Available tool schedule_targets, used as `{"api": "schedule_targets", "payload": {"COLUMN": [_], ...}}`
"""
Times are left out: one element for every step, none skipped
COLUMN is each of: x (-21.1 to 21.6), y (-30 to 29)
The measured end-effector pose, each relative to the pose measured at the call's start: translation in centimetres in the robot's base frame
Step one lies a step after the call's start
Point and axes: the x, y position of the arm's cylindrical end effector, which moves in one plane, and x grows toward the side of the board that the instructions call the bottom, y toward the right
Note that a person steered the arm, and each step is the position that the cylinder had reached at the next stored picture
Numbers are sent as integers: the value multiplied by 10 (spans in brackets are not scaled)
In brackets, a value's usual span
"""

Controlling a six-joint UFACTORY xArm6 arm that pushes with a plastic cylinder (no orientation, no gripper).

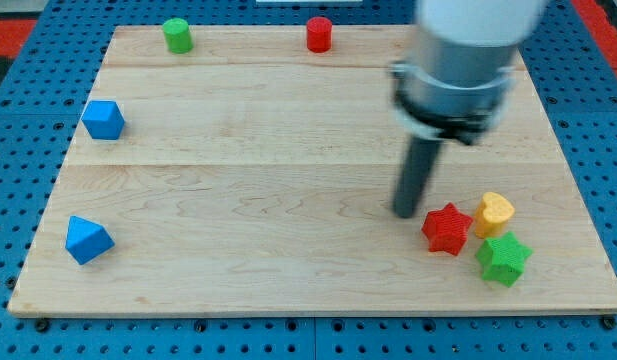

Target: Slide the blue triangle a bit down and right

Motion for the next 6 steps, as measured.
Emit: {"api": "schedule_targets", "payload": {"x": [1, 1, -2, 19, 33, 53], "y": [-88, -215, -307, -315, -282, -319]}}
